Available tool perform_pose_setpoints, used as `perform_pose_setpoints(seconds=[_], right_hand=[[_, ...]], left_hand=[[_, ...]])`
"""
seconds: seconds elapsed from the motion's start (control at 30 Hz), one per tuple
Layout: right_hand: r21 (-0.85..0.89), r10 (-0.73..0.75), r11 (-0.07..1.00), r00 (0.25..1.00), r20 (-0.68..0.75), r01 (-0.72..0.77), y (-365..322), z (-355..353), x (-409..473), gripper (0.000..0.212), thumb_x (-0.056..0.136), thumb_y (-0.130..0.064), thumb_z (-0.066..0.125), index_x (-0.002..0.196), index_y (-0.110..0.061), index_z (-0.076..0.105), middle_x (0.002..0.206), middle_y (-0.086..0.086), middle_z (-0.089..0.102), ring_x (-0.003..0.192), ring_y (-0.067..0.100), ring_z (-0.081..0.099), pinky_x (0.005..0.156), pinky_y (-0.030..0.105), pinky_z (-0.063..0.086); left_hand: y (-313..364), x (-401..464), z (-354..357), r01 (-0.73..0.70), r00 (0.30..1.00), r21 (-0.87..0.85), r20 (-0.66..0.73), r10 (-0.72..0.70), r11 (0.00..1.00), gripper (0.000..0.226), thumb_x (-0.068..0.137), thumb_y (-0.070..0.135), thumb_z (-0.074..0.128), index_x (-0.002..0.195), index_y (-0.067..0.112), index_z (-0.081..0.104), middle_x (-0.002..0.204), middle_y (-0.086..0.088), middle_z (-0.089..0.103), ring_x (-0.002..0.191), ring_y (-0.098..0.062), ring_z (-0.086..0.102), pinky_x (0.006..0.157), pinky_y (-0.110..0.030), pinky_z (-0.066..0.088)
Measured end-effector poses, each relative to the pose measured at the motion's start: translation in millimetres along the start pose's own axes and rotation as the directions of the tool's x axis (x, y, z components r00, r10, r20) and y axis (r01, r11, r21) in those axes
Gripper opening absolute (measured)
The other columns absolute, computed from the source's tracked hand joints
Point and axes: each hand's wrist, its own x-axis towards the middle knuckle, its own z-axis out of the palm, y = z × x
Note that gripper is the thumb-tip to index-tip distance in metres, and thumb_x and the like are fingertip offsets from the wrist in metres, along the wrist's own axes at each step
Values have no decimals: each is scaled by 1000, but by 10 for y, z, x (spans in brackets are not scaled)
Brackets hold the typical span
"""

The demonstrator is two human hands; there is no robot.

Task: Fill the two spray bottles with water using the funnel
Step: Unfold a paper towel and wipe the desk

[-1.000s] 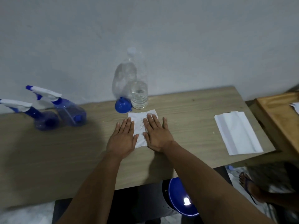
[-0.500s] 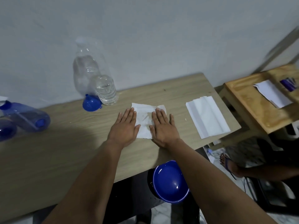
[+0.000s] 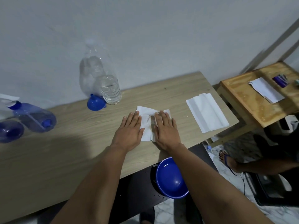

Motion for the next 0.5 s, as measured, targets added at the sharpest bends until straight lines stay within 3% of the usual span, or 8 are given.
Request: perform_pose_setpoints(seconds=[0.1,0.17,0.27,0.5], right_hand=[[-72,-14,997,999,46,18,-151,47,53,64,108,-47,16,169,-28,7,177,4,-3,164,29,-4,127,61,6],[-124,0,992,996,87,11,-217,85,73,70,103,-50,5,169,-26,6,177,3,-6,163,28,-8,127,65,2],[-140,3,990,996,89,10,-224,107,81,83,93,-52,-8,169,-23,7,177,5,-5,163,28,-8,129,60,-2],[-77,-26,997,996,88,33,-460,209,-111,87,92,-48,-2,167,-5,13,175,20,1,162,37,-7,132,49,0]], left_hand=[[-80,54,7,-13,1000,-5,-20,13,1000,62,104,41,13,159,12,10,168,-4,-3,155,-23,-4,125,-47,7],[-145,95,17,-48,999,15,12,48,999,63,104,41,14,159,12,9,168,-4,-2,155,-22,-4,125,-48,6],[-189,79,35,-80,996,67,35,78,995,64,104,45,13,159,12,10,168,-3,3,155,-21,-2,124,-50,5],[-218,-211,-15,-62,996,73,73,57,995,64,105,47,8,159,13,5,168,-2,-2,155,-20,-5,124,-51,4]])
